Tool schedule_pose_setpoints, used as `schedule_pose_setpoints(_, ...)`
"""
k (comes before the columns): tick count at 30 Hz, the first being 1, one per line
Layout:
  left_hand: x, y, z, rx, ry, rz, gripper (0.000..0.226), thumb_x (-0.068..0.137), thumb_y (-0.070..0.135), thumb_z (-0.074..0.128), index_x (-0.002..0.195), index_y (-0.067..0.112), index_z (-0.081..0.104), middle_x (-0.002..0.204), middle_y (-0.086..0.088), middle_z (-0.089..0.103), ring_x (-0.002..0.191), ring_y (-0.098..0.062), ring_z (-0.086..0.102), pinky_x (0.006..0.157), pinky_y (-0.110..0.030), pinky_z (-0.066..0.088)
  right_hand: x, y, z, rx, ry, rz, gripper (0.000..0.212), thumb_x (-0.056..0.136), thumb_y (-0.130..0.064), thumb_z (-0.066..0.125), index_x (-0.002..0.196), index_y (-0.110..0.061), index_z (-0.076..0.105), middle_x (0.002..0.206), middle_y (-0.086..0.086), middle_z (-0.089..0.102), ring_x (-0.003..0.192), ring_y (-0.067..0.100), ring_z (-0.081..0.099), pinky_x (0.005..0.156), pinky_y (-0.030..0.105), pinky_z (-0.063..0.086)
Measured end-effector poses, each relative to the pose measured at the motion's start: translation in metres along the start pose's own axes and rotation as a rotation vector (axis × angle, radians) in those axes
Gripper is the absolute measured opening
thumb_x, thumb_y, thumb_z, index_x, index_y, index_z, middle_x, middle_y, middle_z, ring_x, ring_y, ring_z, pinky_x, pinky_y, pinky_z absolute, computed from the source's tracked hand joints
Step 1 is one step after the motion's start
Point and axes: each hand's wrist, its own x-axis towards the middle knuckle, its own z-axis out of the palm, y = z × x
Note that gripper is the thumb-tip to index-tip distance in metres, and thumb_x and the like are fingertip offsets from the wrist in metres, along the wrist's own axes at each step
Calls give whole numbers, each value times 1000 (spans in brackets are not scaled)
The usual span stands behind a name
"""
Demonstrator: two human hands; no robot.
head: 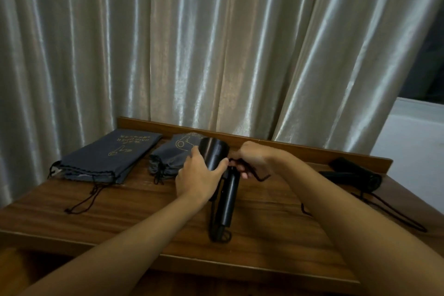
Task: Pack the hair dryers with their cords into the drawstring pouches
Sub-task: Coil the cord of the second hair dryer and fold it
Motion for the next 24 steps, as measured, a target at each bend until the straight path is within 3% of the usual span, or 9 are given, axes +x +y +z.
schedule_pose_setpoints(3,4,8,11,-33,98,-92,69,83,63,60,128,13,43,117,-7,58,104,-28,60,71,-33,42,-6,-2,24,-121,253,-108,27,104,-23,41,98,-3,58,57,4,65,52,19,66,59,30,54)
schedule_pose_setpoints(8,21,10,18,-262,196,-278,68,84,58,63,126,10,41,120,-13,57,107,-35,59,72,-35,40,-22,19,49,-272,410,-312,29,103,-28,41,91,-16,64,76,4,74,73,17,71,79,41,55)
schedule_pose_setpoints(10,29,6,16,-385,244,-341,67,83,57,65,126,10,42,119,-13,58,107,-34,60,71,-34,40,-28,33,55,-198,340,-343,24,103,-28,44,91,-17,62,76,3,72,71,17,69,75,41,57)
schedule_pose_setpoints(12,39,1,11,-511,288,-410,67,83,56,66,126,10,44,119,-12,60,107,-33,60,76,-34,45,-33,52,57,-143,217,-328,25,103,-30,43,90,-19,61,72,0,68,66,13,66,70,32,55)
schedule_pose_setpoints(14,48,-2,4,-603,319,-478,66,83,56,66,126,11,44,120,-11,60,109,-33,59,85,-38,48,-36,72,55,-188,146,-279,31,104,-36,40,89,-20,61,70,-2,63,63,10,61,68,28,52)
schedule_pose_setpoints(17,61,-10,-11,-664,316,-467,61,82,57,67,122,15,46,110,-5,58,106,-30,58,82,-36,47,-41,97,39,-282,81,-163,36,105,-39,36,86,-18,58,68,-2,59,59,10,56,64,27,49)
schedule_pose_setpoints(21,74,-24,-30,-722,303,-460,62,81,57,66,123,16,46,113,-3,59,104,-26,58,91,-43,51,-51,125,18,65,-183,-84,36,106,-39,33,92,-13,54,65,3,52,56,14,52,61,25,45)
schedule_pose_setpoints(24,72,-23,-30,-852,271,-545,63,80,57,68,122,14,49,111,-5,61,99,-26,62,89,-45,54,-52,135,16,241,-355,-97,46,104,-50,31,90,-14,56,65,3,43,54,13,40,57,20,40)
